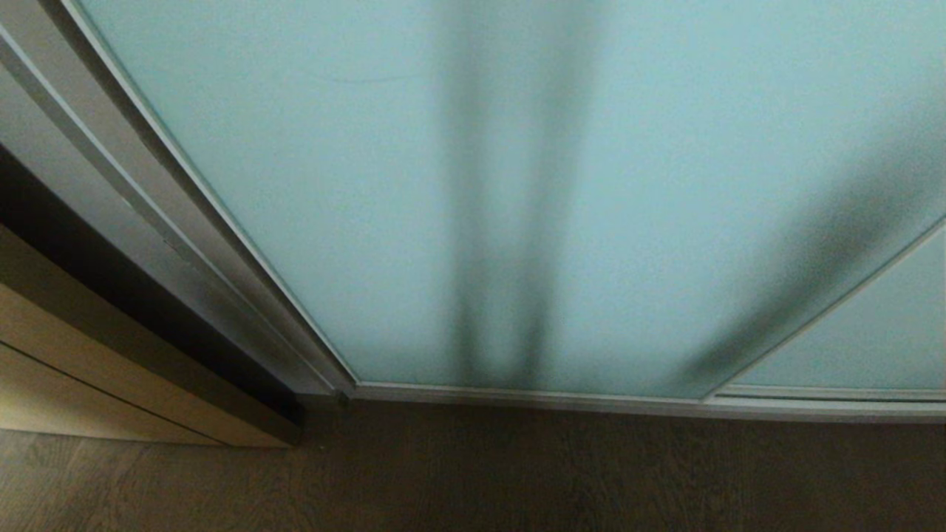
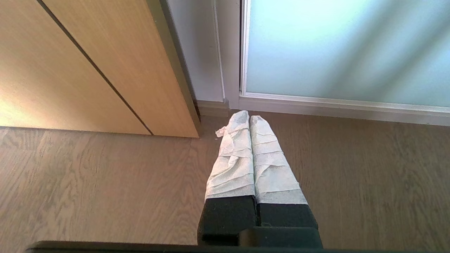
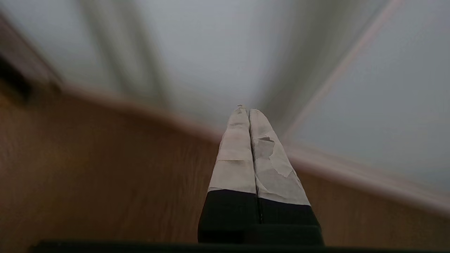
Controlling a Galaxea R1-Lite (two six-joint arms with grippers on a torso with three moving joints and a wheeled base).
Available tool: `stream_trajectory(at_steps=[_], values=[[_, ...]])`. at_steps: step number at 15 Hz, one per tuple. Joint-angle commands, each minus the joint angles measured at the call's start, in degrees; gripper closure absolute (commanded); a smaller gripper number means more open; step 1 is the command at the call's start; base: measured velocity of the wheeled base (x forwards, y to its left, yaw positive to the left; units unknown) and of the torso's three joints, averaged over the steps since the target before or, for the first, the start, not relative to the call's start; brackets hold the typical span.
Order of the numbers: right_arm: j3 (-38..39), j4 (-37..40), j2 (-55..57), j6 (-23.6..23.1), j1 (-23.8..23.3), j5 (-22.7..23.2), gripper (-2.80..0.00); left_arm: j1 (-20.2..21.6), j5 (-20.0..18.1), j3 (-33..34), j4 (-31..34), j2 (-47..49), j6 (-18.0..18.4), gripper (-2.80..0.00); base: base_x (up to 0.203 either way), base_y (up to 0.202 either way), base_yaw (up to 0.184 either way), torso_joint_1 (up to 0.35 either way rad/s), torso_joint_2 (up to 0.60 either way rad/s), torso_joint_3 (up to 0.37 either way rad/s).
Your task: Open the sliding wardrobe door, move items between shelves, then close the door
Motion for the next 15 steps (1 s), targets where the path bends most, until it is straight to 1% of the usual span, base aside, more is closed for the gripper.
stream_trajectory(at_steps=[1, 2, 3, 4, 5, 6, 7, 8, 9, 10, 12, 14, 15], values=[[12.1, -0.4, -11.2, -0.2, 0.7, -0.6, 0.00, 0.0, 0.0, 0.0, 0.0, 0.1, 0.1, 0.00, 0.000, 0.000, 0.000, 0.000, 0.00, 0.000], [14.9, -0.2, -13.5, 0.2, 0.8, -0.8, 0.00, 0.0, 0.0, 0.0, 0.0, 0.1, 0.0, 0.00, 0.000, 0.000, 0.000, 0.000, 0.00, 0.000], [15.9, 1.7, -14.5, 1.8, 0.8, -1.0, 0.00, 0.0, 0.0, 0.0, 0.0, 0.1, 0.0, 0.00, 0.000, 0.000, 0.000, 0.000, 0.00, 0.000], [17.0, 0.6, -14.5, 2.5, 0.9, -1.1, 0.00, 0.0, 0.0, 0.0, 0.0, 0.1, 0.0, 0.00, 0.000, 0.000, 0.000, 0.000, 0.00, 0.000], [18.9, -4.8, -14.5, 2.6, 0.9, -1.3, 0.00, 0.0, 0.0, 0.0, 0.0, 0.1, 0.1, 0.00, 0.000, 0.000, 0.000, 0.000, 0.00, 0.000], [21.2, -12.1, -14.5, 2.8, 0.9, -1.7, 0.00, 0.0, 0.0, 0.0, 0.0, 0.1, 0.0, 0.00, 0.000, 0.000, 0.000, 0.000, 0.00, 0.000], [22.4, -15.8, -14.5, 3.1, 0.9, -2.6, 0.00, 0.0, 0.0, 0.0, 0.0, 0.1, 0.0, 0.00, 0.000, 0.000, 0.000, 0.000, 0.00, 0.000], [22.7, -14.9, -14.5, 3.2, 0.9, -4.8, 0.00, 0.0, 0.0, 0.0, 0.0, 0.1, 0.0, 0.00, 0.000, 0.000, 0.000, 0.000, 0.00, 0.000], [22.9, -10.0, -14.5, 3.1, 0.9, -7.2, 0.00, 0.0, 0.0, 0.0, 0.0, 0.1, 0.0, 0.00, 0.000, 0.000, 0.000, 0.000, 0.00, 0.000], [23.0, -7.1, -14.5, 2.8, 0.9, -8.4, 0.00, 0.0, 0.0, 0.0, 0.0, 0.1, 0.0, 0.00, 0.000, 0.000, 0.000, 0.000, 0.00, 0.000], [23.0, -7.5, -14.5, 1.4, 0.9, -8.4, 0.00, 0.0, 0.0, 0.0, 0.0, 0.1, 0.0, 0.00, 0.000, 0.000, 0.000, 0.000, 0.00, 0.000], [23.0, -7.5, -14.5, 2.7, 0.9, -8.6, 0.00, 0.0, 0.0, 0.0, 0.0, 0.1, 0.0, 0.00, 0.000, 0.000, 0.000, 0.000, 0.00, 0.000], [23.0, -7.5, -14.5, 4.1, 0.9, -8.9, 0.00, 0.0, 0.0, 0.0, 0.0, 0.1, 0.0, 0.00, 0.000, 0.000, 0.000, 0.000, 0.00, 0.000]])
